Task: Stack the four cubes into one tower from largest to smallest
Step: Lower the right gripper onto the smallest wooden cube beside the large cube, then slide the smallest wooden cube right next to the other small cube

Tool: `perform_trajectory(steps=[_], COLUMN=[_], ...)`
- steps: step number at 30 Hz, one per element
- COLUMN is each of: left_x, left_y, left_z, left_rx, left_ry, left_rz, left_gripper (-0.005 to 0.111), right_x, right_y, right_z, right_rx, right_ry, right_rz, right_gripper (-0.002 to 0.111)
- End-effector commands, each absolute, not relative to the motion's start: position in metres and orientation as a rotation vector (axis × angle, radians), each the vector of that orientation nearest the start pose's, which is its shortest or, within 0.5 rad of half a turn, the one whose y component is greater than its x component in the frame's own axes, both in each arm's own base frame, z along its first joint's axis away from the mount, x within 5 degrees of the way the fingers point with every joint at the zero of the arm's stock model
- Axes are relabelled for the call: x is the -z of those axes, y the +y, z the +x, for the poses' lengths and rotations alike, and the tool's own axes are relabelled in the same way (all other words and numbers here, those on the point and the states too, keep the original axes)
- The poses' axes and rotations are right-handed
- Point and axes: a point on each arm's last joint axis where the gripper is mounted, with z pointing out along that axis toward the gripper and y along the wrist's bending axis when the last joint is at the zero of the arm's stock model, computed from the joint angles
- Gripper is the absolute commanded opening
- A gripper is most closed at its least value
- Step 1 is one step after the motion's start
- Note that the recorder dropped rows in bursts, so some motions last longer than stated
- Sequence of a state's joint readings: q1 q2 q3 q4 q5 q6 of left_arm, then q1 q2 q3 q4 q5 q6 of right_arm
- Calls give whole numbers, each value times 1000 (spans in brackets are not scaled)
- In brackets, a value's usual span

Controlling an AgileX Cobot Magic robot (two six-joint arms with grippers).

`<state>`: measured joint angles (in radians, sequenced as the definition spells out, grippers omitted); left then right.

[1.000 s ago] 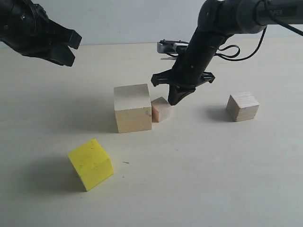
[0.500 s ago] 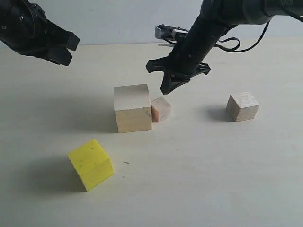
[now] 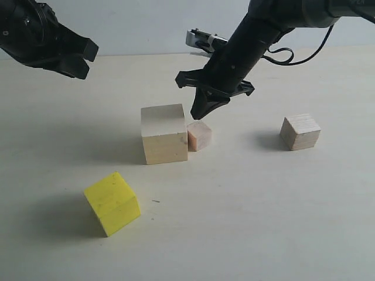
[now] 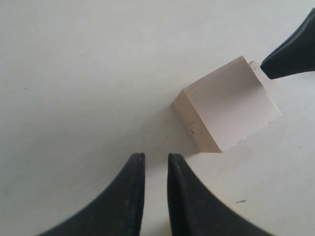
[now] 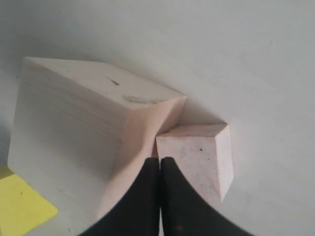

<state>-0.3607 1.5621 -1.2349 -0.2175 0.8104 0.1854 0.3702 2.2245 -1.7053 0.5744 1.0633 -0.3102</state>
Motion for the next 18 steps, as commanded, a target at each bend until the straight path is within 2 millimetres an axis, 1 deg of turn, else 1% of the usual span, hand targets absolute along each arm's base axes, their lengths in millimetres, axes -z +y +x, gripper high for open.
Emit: perform_trajectory(steps=[1,5,8,13,18], left_x=[-293,-293,-293,-293,-293], left_y=[-130,-130,-129,-129,-129], left_z=[306,306,306,306,306], left_rx=[313,314,314,314,314], left_ry=[2543,2547,2553,2553,2553], left_rz=[568,570,572,572,572], left_gripper=[19,19,19,19,19], right_x=[-160,-143,-139,-134,-132], right_y=[210,210,207,194,179], right_z=[402,401,401,404,406], right_rx=[-765,-719,-649,-411,-144], right_ry=[2919,2967,2995,3064,3119], right_rz=[-678,-704,-697,-628,-509], right_gripper=[0,0,0,0,0])
